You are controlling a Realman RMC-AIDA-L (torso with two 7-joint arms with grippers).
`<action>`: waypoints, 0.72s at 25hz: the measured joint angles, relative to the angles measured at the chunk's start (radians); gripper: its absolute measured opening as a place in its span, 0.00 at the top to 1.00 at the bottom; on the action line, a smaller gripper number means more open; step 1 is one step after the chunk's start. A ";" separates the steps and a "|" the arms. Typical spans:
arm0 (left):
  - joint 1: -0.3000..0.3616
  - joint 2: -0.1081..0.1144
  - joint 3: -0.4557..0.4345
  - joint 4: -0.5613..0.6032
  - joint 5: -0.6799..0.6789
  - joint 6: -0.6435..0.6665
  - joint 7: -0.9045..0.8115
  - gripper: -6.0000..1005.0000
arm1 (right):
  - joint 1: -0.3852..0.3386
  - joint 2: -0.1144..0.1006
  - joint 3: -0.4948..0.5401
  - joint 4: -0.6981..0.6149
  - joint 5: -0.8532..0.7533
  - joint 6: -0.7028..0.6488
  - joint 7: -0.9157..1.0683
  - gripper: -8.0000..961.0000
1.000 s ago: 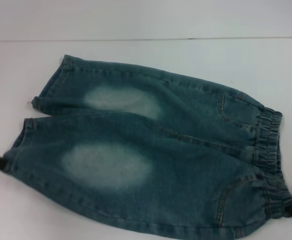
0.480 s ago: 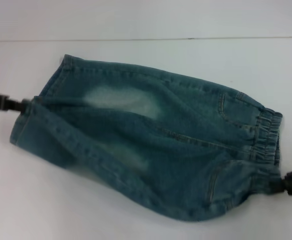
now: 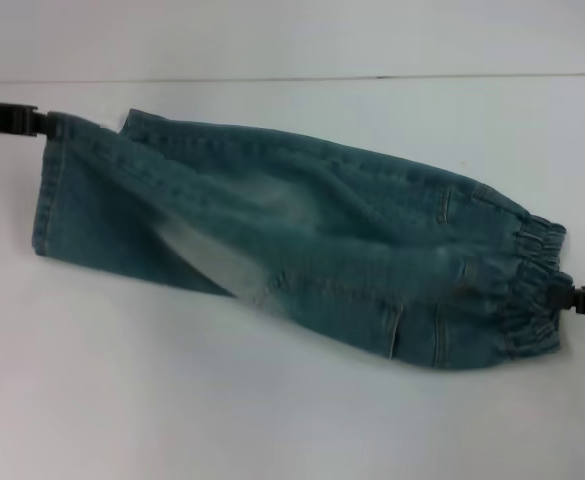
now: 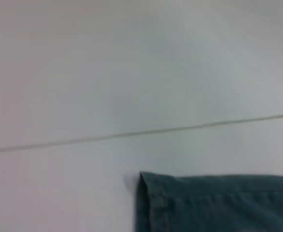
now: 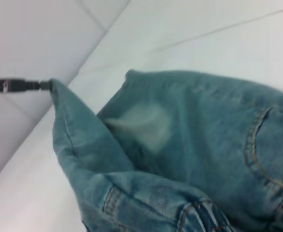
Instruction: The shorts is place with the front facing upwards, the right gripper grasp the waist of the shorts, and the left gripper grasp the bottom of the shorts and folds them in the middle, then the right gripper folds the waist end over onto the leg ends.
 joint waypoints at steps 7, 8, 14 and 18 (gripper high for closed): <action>0.002 -0.063 0.112 0.003 0.004 -0.213 0.001 0.99 | 0.003 0.004 0.000 0.054 0.082 0.054 0.020 0.96; 0.002 -0.071 0.125 0.003 0.004 -0.241 0.001 0.99 | 0.005 0.007 0.001 0.054 0.084 0.064 0.020 0.96; -0.007 -0.106 0.168 -0.005 0.001 -0.380 0.002 0.99 | 0.005 0.021 0.003 0.055 0.123 0.121 0.017 0.96; -0.022 -0.111 0.171 -0.032 0.001 -0.444 0.004 0.99 | -0.004 0.030 0.004 0.057 0.176 0.143 0.002 0.96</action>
